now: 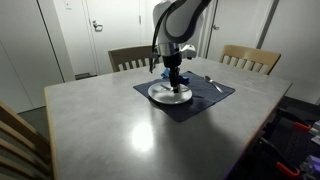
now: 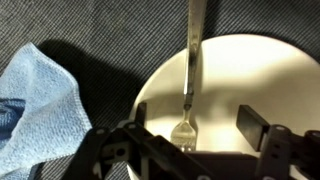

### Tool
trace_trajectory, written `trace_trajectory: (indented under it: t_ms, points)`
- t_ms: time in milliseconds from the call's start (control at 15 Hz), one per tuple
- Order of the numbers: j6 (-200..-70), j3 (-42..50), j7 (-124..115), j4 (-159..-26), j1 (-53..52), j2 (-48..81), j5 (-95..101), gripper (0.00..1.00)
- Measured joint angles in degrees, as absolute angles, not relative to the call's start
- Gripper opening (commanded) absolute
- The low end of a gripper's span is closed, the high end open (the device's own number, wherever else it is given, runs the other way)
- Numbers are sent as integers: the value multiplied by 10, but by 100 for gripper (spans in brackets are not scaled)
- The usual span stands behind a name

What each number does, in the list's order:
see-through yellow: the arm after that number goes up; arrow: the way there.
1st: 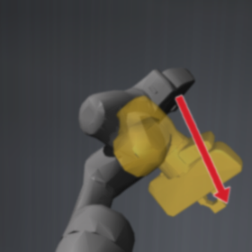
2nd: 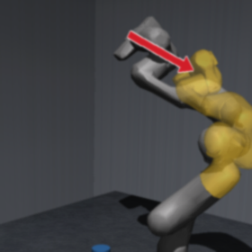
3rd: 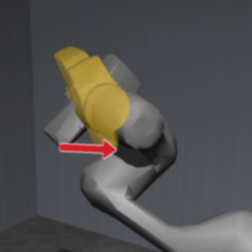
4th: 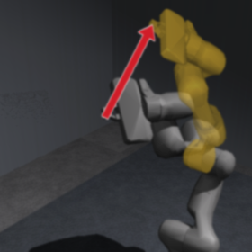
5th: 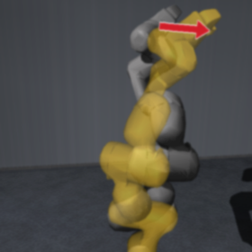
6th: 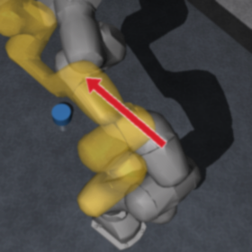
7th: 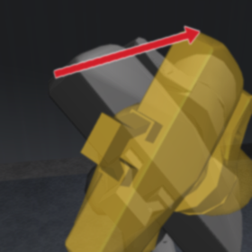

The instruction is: Put the fork on the plate on the blue mat

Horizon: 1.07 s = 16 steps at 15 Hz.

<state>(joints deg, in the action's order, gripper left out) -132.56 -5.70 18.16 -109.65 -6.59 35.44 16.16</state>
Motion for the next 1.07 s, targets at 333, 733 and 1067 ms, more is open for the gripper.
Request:
trace_trajectory:
  t_ms: [333,733,1067]
  points:
    - [-1324,-57,185,-1093,-66,357,161,57]
    - [-1320,-57,186,-1081,-66,362,161,16]
    - [-1318,-58,188,-1076,-65,366,160,2]
